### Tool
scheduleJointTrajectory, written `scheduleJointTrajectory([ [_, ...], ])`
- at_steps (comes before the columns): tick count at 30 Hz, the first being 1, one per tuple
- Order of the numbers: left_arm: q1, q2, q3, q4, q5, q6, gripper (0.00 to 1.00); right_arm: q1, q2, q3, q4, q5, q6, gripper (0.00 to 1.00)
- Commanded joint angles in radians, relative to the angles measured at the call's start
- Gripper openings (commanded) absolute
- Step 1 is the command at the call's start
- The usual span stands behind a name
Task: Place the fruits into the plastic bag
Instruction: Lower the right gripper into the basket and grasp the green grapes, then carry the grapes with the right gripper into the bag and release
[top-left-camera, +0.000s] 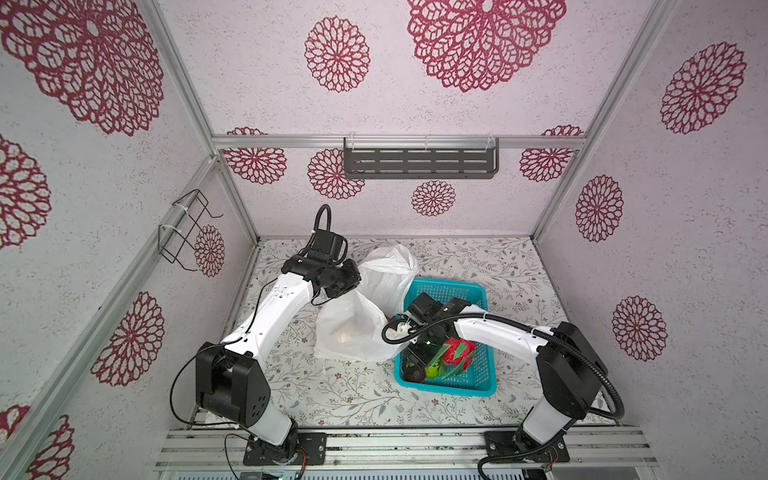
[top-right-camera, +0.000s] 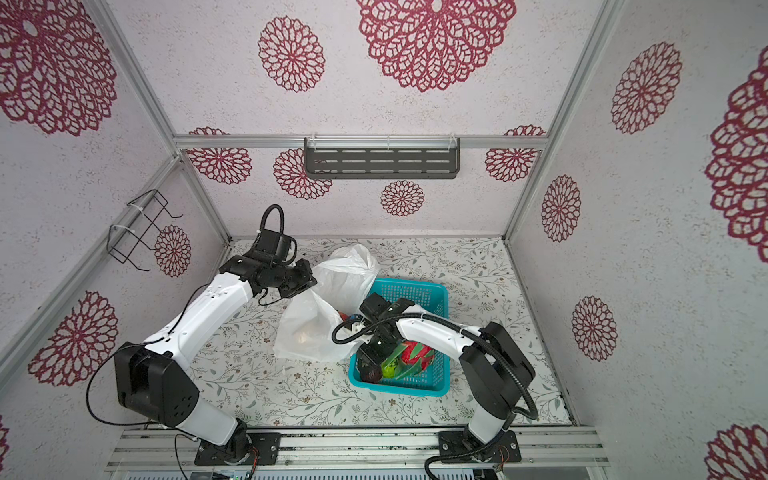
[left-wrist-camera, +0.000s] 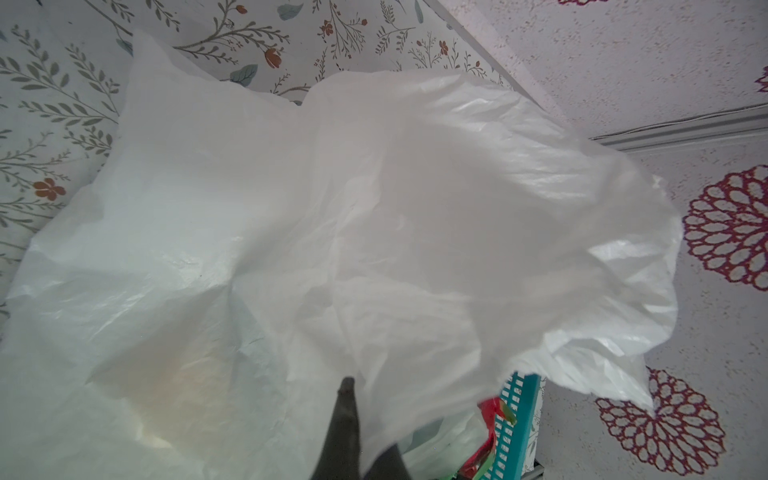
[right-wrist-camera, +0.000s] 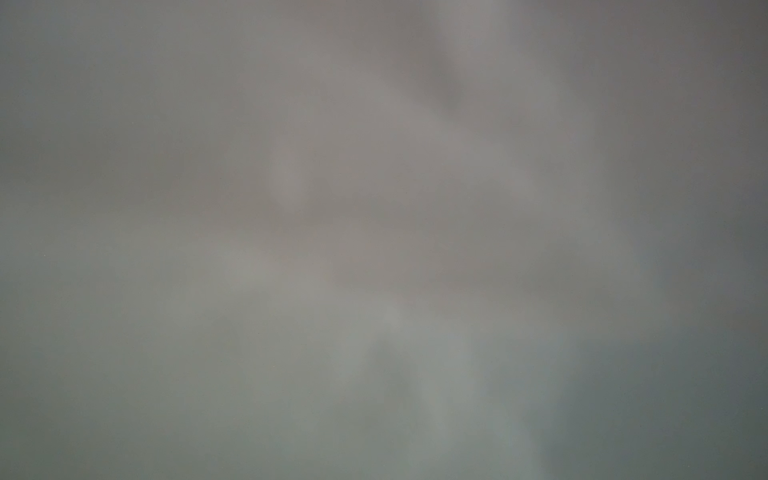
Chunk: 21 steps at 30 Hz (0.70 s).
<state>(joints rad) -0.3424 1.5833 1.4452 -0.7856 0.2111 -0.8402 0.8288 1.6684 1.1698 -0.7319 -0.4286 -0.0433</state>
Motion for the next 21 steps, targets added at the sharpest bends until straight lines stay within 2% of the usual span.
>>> scheduleJointTrajectory([
  [1,0.001,-0.017,0.032,-0.006,-0.015,0.009,0.00,0.006,-0.078,0.002,-0.041,0.049,-0.024,0.32],
  [7,0.001,-0.012,0.027,0.000,-0.009,0.003,0.00,-0.071,-0.202,-0.006,0.015,0.106,0.016,0.24],
  [12,0.001,-0.019,0.012,0.021,-0.007,-0.002,0.00,-0.206,-0.291,-0.022,0.031,0.129,0.041,0.23],
  [16,0.002,-0.020,0.007,0.023,-0.004,0.001,0.00,-0.309,-0.333,-0.004,0.003,0.213,0.025,0.23],
  [21,0.000,-0.022,0.005,0.018,0.000,0.009,0.00,-0.367,-0.316,0.062,0.032,0.272,0.043,0.23],
])
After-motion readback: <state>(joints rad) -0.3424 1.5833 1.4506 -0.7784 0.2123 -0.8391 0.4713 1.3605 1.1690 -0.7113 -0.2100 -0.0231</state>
